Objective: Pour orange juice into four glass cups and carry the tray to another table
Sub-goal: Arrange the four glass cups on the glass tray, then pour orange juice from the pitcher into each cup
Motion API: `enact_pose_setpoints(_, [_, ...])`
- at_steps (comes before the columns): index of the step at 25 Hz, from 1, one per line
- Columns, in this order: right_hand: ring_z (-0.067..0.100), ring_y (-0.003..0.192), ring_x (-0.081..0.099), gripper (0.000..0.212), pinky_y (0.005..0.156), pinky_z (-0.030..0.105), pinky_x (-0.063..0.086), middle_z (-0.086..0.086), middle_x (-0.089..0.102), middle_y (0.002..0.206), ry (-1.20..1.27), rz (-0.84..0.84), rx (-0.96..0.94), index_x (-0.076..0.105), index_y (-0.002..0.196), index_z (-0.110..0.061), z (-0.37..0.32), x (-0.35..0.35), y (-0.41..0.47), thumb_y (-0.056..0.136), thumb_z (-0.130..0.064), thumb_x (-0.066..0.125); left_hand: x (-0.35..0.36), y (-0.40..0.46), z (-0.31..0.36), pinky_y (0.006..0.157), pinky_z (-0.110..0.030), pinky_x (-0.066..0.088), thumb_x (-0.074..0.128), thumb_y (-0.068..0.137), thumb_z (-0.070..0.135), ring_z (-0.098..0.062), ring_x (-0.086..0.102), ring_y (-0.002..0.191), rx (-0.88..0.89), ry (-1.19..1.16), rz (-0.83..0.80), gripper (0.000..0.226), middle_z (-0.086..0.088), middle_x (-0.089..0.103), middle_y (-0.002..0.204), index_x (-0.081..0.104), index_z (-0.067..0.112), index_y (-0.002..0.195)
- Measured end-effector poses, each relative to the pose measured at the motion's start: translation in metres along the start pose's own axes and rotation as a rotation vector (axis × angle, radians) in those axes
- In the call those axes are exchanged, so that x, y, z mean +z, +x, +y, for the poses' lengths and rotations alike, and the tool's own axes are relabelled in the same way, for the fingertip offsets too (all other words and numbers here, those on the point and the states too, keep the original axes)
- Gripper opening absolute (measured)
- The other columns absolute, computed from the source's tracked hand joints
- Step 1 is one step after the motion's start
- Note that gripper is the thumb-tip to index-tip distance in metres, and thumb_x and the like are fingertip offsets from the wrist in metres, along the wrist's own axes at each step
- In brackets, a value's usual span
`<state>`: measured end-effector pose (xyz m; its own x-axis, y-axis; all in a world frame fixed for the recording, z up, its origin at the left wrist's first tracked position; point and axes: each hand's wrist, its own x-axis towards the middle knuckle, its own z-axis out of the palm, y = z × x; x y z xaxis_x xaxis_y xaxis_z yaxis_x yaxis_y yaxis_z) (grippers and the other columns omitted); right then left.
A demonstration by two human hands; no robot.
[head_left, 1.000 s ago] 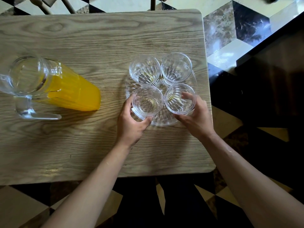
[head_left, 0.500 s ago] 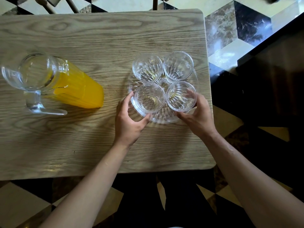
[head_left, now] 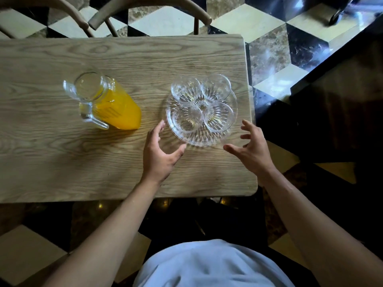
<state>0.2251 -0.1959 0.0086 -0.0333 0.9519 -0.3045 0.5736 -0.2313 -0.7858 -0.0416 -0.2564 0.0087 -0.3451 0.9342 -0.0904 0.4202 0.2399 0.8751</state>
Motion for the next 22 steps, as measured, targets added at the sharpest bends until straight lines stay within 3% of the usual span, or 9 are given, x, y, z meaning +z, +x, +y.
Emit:
enact_pose_setpoints(5, [0.015,0.116,0.058,0.099,0.092,0.032,0.056,0.003,0.047,0.141,0.03,-0.003,-0.026,0.039,0.154,-0.02,-0.008,-0.009,-0.031,0.072,-0.035,0.091,-0.013,-0.033,0.015,0.112,-0.04,0.047,0.08,0.071,0.052,-0.011,0.054,0.134,-0.015,-0.011,0.015,0.095,-0.001,0.056,0.145,0.047,0.012,0.151])
enact_pose_setpoints(13, [0.016,0.12,0.053,0.091,0.086,0.019,0.045,-0.002,0.043,0.135,0.052,-0.143,-0.101,0.038,0.154,-0.018,-0.029,0.011,-0.055,0.079,-0.04,0.085,-0.029,-0.073,0.044,0.117,-0.041,0.044,0.076,0.075,0.055,-0.011,0.058,0.133,-0.063,-0.048,0.058,0.085,0.001,0.062,0.14,0.053,0.013,0.145])
enact_pose_setpoints(19, [0.016,0.121,0.053,0.09,0.098,0.032,0.051,0.004,0.046,0.14,0.05,-0.277,-0.176,0.04,0.153,-0.015,-0.04,0.033,-0.07,0.08,-0.044,0.083,-0.052,-0.098,0.04,0.116,-0.041,0.044,0.076,0.076,0.056,-0.011,0.058,0.133,-0.101,-0.025,0.159,0.077,-0.002,0.064,0.139,0.057,0.019,0.141])
enact_pose_setpoints(22, [0.015,0.122,0.053,0.085,0.1,0.032,0.05,0.004,0.047,0.141,0.041,-0.359,-0.234,0.043,0.151,-0.017,-0.053,0.05,-0.075,0.081,-0.044,0.082,-0.069,-0.109,0.03,0.115,-0.044,0.046,0.077,0.077,0.056,-0.011,0.059,0.131,-0.131,-0.016,0.22,0.073,0.001,0.064,0.137,0.057,0.024,0.138])
